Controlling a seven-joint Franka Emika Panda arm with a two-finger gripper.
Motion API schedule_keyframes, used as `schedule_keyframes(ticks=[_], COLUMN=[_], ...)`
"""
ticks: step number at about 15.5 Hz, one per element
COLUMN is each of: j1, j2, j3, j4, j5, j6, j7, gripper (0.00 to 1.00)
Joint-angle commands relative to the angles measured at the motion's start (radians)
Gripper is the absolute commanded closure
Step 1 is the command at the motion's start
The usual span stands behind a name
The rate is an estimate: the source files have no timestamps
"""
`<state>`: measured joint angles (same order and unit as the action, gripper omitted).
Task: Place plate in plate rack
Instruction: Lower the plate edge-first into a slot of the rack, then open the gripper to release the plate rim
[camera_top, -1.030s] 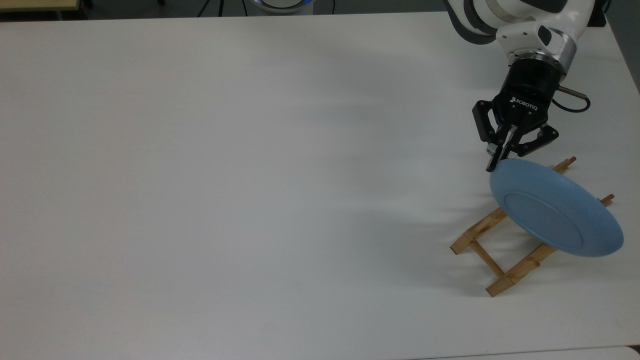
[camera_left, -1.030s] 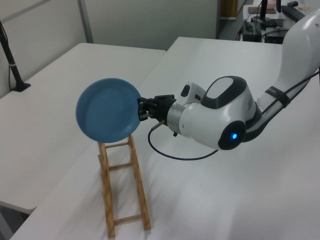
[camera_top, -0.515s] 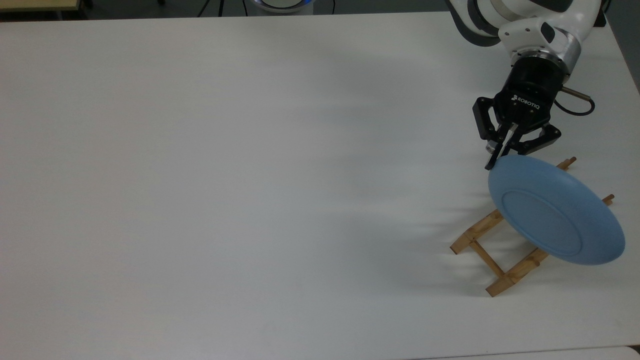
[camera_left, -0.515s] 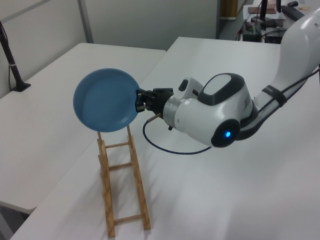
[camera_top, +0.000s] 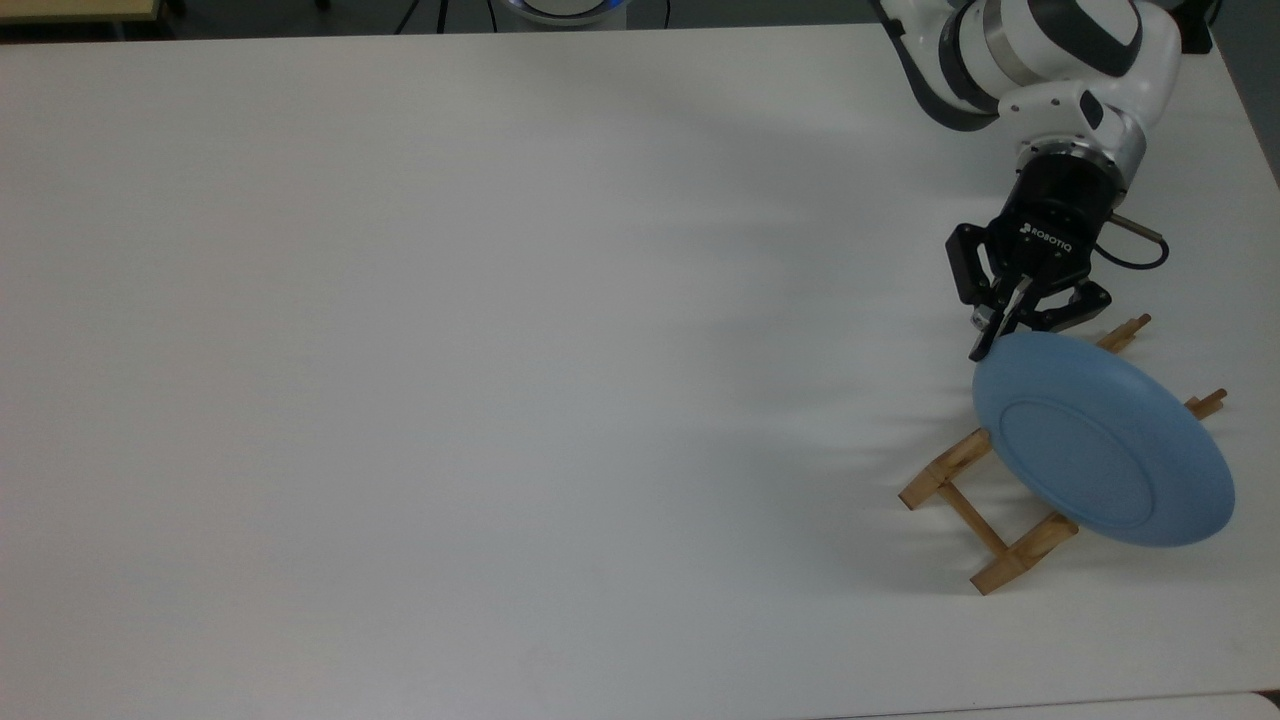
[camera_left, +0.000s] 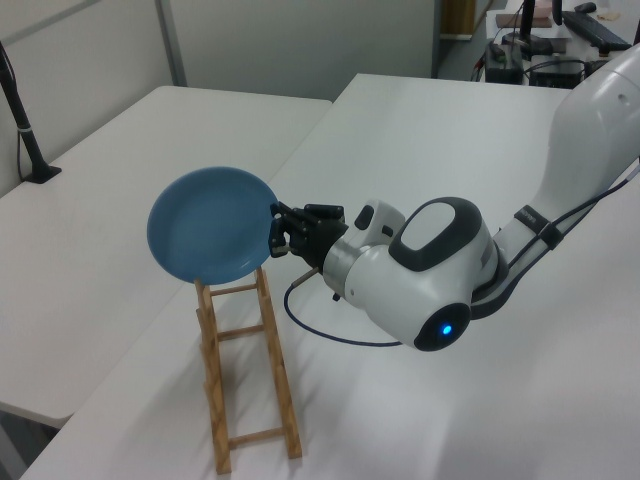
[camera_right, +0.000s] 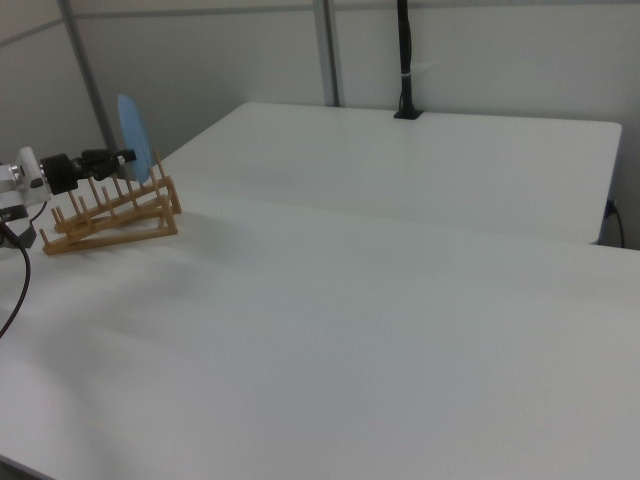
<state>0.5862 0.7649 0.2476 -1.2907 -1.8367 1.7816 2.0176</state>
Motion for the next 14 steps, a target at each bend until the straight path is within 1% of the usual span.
schedule_keyframes(ticks=[1,2,3,4,7,9,10,13,14], j1=[0.024,0.024,0.023,0.023,0.018,0.012,0.006,-0.015,-0.022], j2=[0.025,0.025,0.025,0.024,0.016,-0.022,-0.050,-0.160,-0.211], j3=[-0.022,-0.022,-0.022,-0.022,-0.021,-0.011,-0.010,-0.001,0.002], j4=[0.030,0.030,0.031,0.030,0.031,0.031,0.027,0.022,0.021], j5=[-0.019,-0.019,-0.019,-0.019,-0.018,-0.003,0.020,0.209,0.302], j6=[-0.019,-0.019,-0.019,-0.022,-0.039,-0.039,-0.037,-0.027,-0.027], j7=[0.013,0.021,0.050,0.073,0.079,0.078,0.076,0.037,-0.021], gripper=[0.67,0.41,0.01,0.00,0.00,0.00,0.00,0.00,0.00])
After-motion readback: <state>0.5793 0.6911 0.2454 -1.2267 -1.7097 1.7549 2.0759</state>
